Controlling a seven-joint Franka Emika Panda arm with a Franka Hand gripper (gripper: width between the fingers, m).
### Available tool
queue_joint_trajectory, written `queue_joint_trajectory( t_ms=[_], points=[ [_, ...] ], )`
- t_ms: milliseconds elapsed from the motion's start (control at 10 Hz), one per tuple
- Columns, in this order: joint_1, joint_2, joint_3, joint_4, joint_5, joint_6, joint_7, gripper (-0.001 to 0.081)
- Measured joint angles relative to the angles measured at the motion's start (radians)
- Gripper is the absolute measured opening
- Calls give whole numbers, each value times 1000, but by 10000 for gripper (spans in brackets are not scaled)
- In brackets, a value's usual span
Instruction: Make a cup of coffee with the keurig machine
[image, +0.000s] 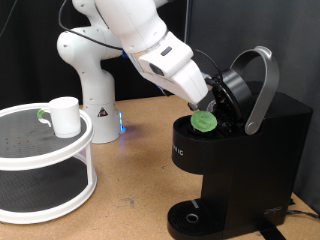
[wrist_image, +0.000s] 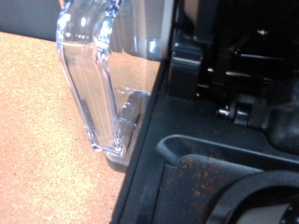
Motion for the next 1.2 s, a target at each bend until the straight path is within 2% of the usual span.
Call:
queue_joint_trajectory(
  t_ms=[400,1200],
  points=[
    [1,4,7,-4,2,37,28,803],
    [7,37,41,-12,19,43,38,803]
  ],
)
